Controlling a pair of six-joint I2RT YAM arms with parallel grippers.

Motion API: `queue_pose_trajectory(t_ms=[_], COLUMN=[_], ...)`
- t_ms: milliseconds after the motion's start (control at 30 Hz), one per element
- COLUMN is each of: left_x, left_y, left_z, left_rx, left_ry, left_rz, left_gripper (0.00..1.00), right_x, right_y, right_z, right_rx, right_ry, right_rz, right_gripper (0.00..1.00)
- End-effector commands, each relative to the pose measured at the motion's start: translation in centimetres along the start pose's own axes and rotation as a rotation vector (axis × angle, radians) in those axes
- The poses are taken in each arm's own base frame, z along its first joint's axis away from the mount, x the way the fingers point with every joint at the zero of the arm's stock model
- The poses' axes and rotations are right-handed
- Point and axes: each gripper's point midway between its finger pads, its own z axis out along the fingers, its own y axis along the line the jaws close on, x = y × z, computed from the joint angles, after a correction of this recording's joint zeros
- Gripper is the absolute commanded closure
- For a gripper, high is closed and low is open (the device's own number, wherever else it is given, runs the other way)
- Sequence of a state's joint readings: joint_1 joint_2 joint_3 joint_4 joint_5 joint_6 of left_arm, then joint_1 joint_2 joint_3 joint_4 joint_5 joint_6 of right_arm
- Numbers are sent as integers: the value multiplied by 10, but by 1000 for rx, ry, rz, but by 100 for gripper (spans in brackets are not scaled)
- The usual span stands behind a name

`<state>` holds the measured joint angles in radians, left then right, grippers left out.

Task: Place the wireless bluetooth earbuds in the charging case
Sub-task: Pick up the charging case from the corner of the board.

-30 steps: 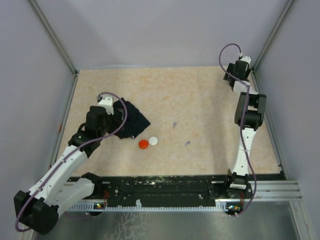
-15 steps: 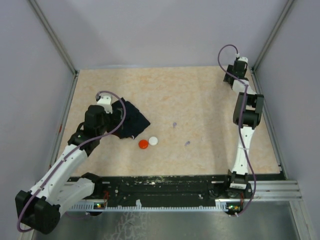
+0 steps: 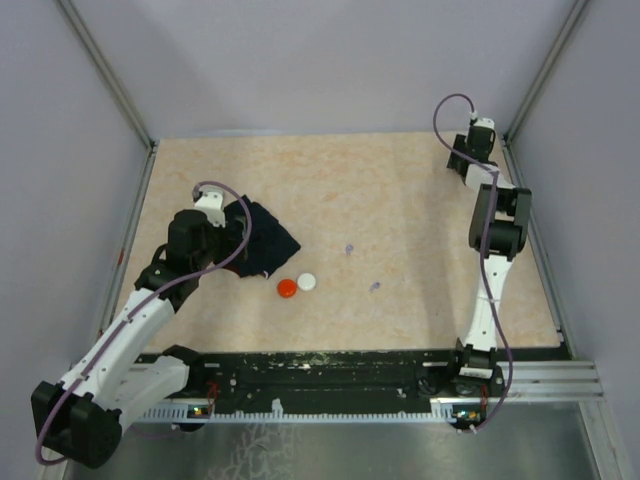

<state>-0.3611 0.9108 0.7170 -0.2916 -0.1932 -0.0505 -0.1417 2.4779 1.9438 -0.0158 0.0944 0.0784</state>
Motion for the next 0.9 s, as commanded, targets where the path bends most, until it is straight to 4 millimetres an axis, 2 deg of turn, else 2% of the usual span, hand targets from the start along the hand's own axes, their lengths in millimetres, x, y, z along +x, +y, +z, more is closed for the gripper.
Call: queue_pose_trajectory(t_ms=[0,167,267,300,500,667,867], left_x=[-4,-8,-11,-13,-22,-27,-34], left_y=[-6,-13,-20,-24,-40,-49,-69], left_z=[-2,-7,-11,-13,-24,-28,-34], left_rx=[50,97,136,158,262,309,420], left_ry=[-20,-34,-48,-52,-99,-102,-91], left_rz=[-4,-13,-23,-26,-33,-48,-99], left_gripper=[0,0,0,0,0,1,2], right_x=[-17,-9,-3,7,11,18,27], right_y=[22,51,77,86,136,160,188], right_z=[-40,-81,-111,-122,-198,-257,-329], right_rx=[-77,-183,-265,-291,-476,-613,-806], right_ry=[-31,-40,-48,-37,-67,-75,-128], right_rz=[-16,-6,-18,-24,-73,-137,-269], right_gripper=[56,56,55,55,55,55,56])
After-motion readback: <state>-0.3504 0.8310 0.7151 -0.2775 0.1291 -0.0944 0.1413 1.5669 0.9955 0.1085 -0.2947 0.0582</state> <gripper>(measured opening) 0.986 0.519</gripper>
